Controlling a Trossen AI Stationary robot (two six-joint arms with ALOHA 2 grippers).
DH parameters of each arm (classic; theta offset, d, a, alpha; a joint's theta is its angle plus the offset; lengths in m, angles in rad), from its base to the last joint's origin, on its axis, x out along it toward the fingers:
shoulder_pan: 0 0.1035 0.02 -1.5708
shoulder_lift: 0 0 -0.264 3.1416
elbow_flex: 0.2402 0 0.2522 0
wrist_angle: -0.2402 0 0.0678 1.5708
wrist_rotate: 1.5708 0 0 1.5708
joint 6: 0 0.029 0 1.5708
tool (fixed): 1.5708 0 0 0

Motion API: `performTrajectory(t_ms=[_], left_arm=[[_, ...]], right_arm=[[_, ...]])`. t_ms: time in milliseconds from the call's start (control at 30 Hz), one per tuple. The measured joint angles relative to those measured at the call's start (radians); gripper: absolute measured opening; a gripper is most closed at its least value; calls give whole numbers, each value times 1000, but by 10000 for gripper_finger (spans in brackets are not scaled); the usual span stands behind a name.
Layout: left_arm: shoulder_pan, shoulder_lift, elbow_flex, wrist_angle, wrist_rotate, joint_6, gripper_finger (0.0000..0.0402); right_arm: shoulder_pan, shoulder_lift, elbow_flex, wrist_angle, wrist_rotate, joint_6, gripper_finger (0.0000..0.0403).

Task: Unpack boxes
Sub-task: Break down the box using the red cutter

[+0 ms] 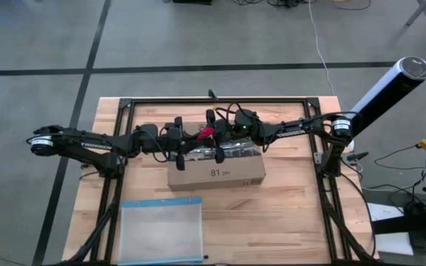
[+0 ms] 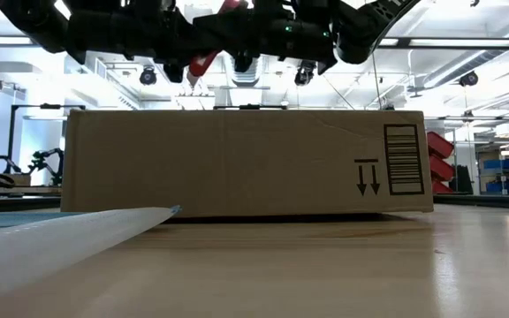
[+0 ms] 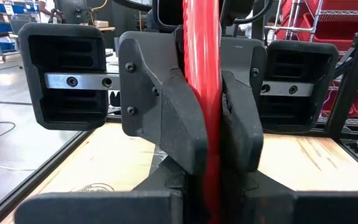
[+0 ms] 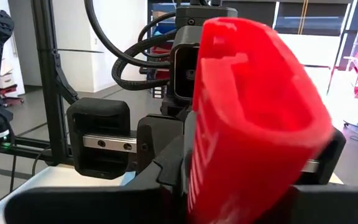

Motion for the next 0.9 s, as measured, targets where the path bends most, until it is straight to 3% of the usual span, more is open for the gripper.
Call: performTrajectory(t_ms=[300,600,900], left_arm=[[-2,-44,0,-84,4,25,124],[-2,-225,0,-371,-42,25,209],[-4,-364,1,-632,-60,-24,232]], right_arm=[[0,0,-1,-16,-2,0,31],[0,0,-2,-36,-3,-22,31],[0,0,-2,-61,-3,-75,31]])
